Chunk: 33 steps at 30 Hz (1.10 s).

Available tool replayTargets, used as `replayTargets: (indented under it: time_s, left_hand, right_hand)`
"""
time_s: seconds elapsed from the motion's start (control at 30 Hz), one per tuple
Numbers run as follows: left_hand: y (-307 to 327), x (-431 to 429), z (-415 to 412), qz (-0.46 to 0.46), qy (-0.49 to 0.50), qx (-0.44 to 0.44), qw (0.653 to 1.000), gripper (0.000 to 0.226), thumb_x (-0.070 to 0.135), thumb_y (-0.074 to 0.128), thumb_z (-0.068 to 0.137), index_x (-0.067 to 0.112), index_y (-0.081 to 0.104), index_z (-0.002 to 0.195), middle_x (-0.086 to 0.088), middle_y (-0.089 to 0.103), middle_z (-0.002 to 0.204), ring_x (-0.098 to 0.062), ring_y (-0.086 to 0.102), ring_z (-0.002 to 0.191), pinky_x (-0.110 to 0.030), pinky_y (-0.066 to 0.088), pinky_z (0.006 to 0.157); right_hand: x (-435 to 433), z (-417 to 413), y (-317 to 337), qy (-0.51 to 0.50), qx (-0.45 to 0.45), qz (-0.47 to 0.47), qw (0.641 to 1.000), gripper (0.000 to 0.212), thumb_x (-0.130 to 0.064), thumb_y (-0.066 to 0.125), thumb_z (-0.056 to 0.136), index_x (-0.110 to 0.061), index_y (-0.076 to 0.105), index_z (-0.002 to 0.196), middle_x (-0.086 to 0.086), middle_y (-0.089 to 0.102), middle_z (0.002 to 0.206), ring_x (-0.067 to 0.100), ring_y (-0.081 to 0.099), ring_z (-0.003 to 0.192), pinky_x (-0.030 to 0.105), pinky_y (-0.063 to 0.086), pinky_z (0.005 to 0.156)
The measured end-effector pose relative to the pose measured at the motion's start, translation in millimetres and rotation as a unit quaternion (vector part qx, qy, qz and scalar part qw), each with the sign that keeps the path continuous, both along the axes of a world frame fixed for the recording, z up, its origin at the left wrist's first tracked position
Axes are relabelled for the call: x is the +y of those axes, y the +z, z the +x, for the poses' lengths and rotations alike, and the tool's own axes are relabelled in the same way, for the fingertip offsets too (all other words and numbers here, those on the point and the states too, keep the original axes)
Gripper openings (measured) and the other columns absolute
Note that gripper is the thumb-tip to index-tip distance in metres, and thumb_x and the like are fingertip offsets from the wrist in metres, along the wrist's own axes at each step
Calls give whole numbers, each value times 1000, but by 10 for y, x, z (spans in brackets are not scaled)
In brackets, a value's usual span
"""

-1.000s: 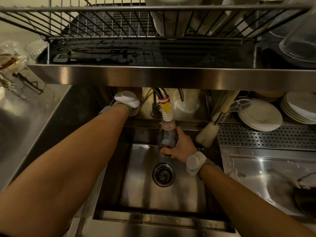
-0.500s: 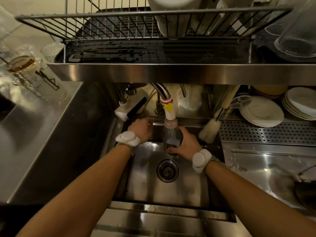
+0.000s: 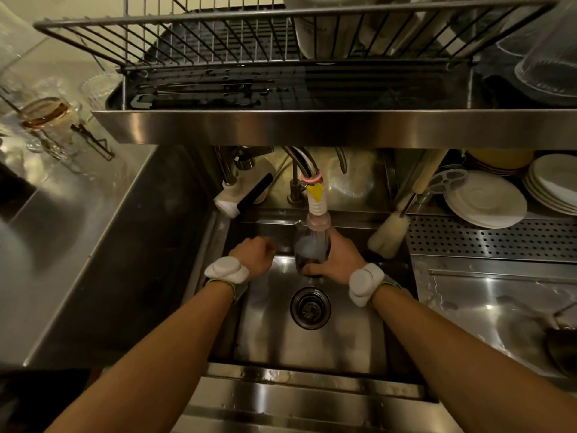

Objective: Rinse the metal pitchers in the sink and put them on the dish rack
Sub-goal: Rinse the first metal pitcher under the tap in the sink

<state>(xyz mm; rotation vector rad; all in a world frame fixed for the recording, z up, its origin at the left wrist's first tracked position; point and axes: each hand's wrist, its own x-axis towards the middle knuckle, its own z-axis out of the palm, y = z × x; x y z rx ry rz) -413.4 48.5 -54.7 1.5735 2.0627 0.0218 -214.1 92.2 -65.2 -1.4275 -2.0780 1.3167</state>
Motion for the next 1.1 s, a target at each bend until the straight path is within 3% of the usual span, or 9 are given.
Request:
replayTargets:
  time_s: [0.07, 0.23, 0.37, 0.5, 0.67, 0.77, 0.93, 1.1]
  left_hand:
    - [-15, 21, 3, 2, 3, -7, 1000, 26, 26, 49, 93, 24, 62, 115, -10, 63, 123, -33, 57, 116, -39, 48, 93]
    - [-55, 59, 8, 3, 11, -29, 1000, 24, 24, 50, 92, 22, 63, 112, -10, 67, 118, -31, 61, 112, -38, 50, 92]
    - [-44, 85, -16, -2, 13, -34, 999, 24, 24, 51, 91, 22, 63, 112, -9, 67, 116, -30, 61, 111, -37, 50, 93]
    - [-57, 91, -34, -2, 11, -34, 999, 24, 25, 51, 92, 21, 62, 113, -8, 67, 115, -28, 62, 109, -36, 50, 92]
    - [-85, 114, -31, 0, 5, -36, 999, 23, 25, 51, 92, 20, 62, 112, -8, 68, 113, -28, 63, 107, -38, 51, 92]
    - [-79, 126, -3, 12, 0, -36, 999, 23, 24, 52, 92, 19, 63, 112, -8, 68, 115, -28, 62, 110, -38, 50, 94]
    - [-61, 168, 24, 9, -6, -28, 1000, 29, 23, 52, 91, 17, 60, 119, -9, 65, 122, -29, 60, 115, -37, 48, 96]
    - [-78, 148, 35, 14, -15, -28, 999, 31, 22, 51, 91, 19, 55, 122, -10, 64, 124, -31, 59, 116, -40, 48, 97]
  right_hand:
    - [-21, 50, -5, 25, -9, -16, 1000, 85, -22, 88, 60, -14, 42, 132, 5, 60, 125, 22, 58, 114, 28, 46, 95]
    - [-25, 81, -29, -29, -12, -4, 999, 86, -19, 87, 62, -11, 40, 134, 7, 58, 127, 23, 56, 116, 24, 42, 93]
    - [-10, 89, -53, 27, -19, -38, 999, 88, -21, 89, 59, -13, 42, 133, 5, 59, 126, 22, 57, 116, 27, 45, 95]
    - [-8, 87, -41, -30, -21, -12, 999, 89, -19, 87, 63, -11, 38, 136, 8, 56, 130, 25, 55, 118, 25, 42, 93]
    - [7, 121, -37, 15, -18, -44, 999, 86, -19, 88, 60, -13, 42, 133, 6, 58, 127, 24, 56, 117, 28, 45, 94]
    - [16, 129, -36, -44, -11, -19, 999, 89, -17, 88, 60, -12, 40, 135, 7, 57, 128, 25, 55, 118, 29, 44, 96]
    - [-19, 78, -38, 14, 4, -44, 999, 86, -17, 88, 61, -12, 42, 133, 6, 58, 126, 23, 56, 116, 26, 44, 92]
    - [1, 107, -29, -34, -10, -8, 999, 89, -17, 87, 61, -11, 39, 135, 9, 57, 128, 26, 55, 117, 32, 45, 97]
